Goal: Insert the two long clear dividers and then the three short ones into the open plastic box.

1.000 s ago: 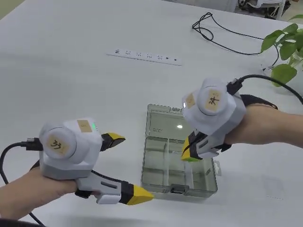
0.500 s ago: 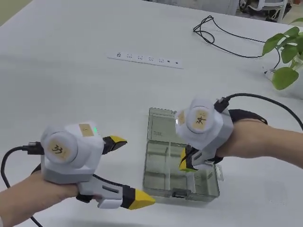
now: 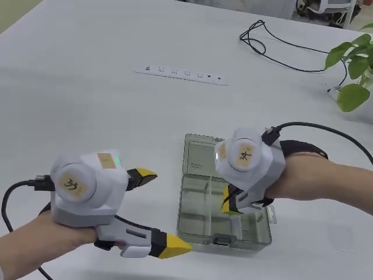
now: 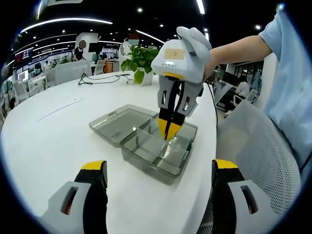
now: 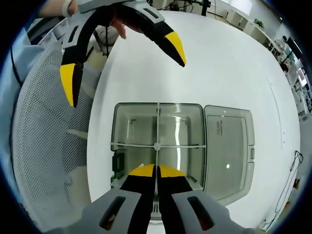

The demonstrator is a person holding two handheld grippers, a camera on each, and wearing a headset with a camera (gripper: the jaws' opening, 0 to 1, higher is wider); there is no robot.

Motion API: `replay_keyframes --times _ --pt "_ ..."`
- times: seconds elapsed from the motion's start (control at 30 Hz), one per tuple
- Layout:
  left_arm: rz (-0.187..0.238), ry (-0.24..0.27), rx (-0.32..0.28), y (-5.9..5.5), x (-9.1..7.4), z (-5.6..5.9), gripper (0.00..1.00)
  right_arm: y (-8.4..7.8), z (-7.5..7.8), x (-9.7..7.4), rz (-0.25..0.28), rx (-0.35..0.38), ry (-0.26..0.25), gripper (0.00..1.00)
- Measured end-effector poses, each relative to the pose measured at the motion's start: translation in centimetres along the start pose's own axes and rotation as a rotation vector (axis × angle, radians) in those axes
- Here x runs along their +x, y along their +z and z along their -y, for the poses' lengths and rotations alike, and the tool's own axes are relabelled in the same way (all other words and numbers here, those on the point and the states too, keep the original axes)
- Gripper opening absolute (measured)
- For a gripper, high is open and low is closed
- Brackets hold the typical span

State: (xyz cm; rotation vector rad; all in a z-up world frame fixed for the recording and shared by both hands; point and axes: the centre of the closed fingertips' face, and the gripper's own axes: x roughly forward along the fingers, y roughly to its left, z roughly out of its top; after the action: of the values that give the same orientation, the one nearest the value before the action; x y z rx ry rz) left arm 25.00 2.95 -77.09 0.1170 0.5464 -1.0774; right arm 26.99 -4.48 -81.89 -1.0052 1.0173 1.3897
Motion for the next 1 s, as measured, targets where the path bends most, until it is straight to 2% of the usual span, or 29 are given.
replay_keyframes --times 0.33,0.4,0.47,0.5,0.67,0.87,0.97,1.0 --pt "0.003 0.002 0.002 0.1 0.0 0.1 0.90 -0.1 0.0 0.1 0.001 -0.013 -0.002 0.02" --pt "0.002 0.002 0.003 0.1 0.0 0.1 0.90 -0.1 0.0 0.0 0.015 -0.041 -0.002 0.03" --pt "0.002 0.003 0.002 0.1 -0.1 0.1 0.90 0.1 0.3 -0.1 0.037 -0.055 -0.023 0.12" --pt "0.003 0.003 0.002 0.2 -0.1 0.1 0.90 0.5 0.4 -0.3 0.068 -0.065 -0.036 0.18" --pt "0.002 0.003 0.006 0.2 -0.2 0.0 0.90 0.9 0.7 -1.5 0.141 -0.021 -0.049 0.29" --pt "0.006 0.002 0.007 0.4 -0.2 -0.2 0.91 0.7 0.3 -2.1 0.213 0.019 -0.042 0.42" --pt "0.006 0.002 0.010 0.5 -0.2 -0.2 0.91 0.5 0.2 -2.4 0.240 0.037 -0.055 0.50" --pt "0.008 0.000 0.009 0.6 -0.2 -0.1 0.91 0.8 0.0 -2.5 0.277 0.042 -0.056 0.54"
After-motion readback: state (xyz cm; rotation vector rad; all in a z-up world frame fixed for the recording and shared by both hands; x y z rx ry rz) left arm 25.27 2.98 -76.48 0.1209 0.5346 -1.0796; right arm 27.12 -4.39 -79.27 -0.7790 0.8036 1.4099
